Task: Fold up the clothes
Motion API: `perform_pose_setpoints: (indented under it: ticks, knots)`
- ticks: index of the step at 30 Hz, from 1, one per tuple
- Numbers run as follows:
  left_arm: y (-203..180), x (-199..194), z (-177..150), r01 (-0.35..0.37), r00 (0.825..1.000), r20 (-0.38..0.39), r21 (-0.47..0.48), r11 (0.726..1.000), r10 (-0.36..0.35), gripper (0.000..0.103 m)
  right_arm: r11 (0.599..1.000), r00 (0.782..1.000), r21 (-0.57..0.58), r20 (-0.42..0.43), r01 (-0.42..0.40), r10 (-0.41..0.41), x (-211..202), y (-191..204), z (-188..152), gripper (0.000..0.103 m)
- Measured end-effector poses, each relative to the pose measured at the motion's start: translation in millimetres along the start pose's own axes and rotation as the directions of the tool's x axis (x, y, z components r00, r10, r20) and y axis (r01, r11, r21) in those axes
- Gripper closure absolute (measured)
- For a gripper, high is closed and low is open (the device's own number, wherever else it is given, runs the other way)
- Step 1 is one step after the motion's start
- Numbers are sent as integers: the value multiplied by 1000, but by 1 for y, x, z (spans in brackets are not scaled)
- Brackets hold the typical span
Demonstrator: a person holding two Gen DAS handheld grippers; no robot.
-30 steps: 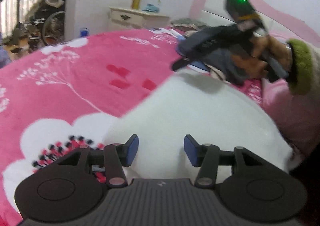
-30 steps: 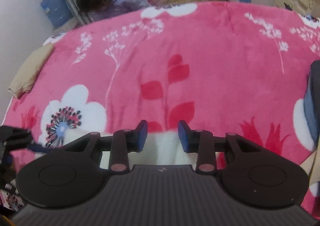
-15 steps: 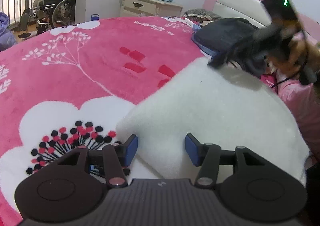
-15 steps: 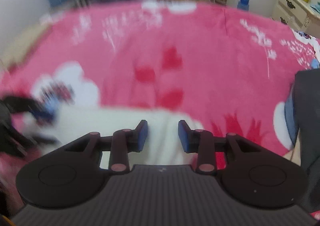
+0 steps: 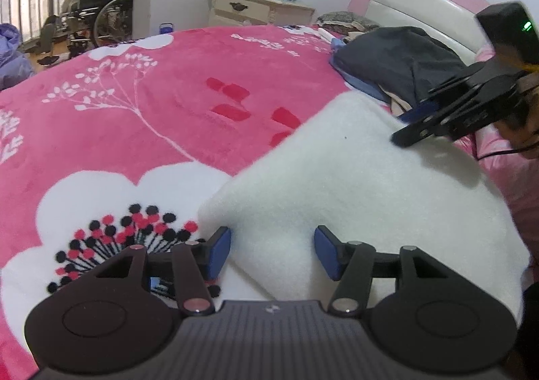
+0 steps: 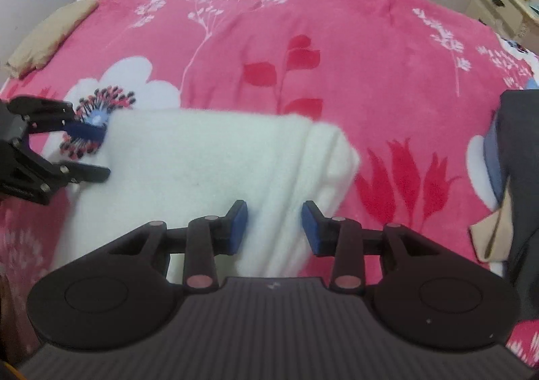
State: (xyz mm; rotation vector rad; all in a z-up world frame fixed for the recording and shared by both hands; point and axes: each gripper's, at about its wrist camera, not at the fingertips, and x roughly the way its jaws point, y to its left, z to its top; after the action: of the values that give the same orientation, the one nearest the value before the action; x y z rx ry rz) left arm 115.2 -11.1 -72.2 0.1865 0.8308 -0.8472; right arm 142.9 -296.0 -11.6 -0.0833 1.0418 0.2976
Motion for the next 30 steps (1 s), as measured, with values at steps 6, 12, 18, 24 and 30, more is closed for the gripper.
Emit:
perform_pose_setpoints:
  ticks: [6, 12, 18, 24, 30]
  knots:
    - [-50, -12, -21, 75, 997, -20, 141, 987, -73, 49, 983, 995, -159, -44, -93, 87, -40, 30, -25, 68]
    - [-106, -21, -47, 173, 985, -65, 302, 938, -160, 46, 969, 997, -245, -70, -31, 14, -15, 51, -51, 62]
    - [-119, -41, -40, 160, 986, -16, 312, 937, -163, 49, 947, 988, -286, -82, -147, 129, -58, 55, -52, 64]
    - [-152, -26, -67, 201, 980, -85, 418, 886, -182, 47, 918, 983, -376, -174, -126, 64, -19, 79, -93, 61]
    - [-162, -31, -66, 175, 984, -65, 433, 884, -163, 50, 923, 981, -362, -184, -129, 65, -39, 84, -88, 62]
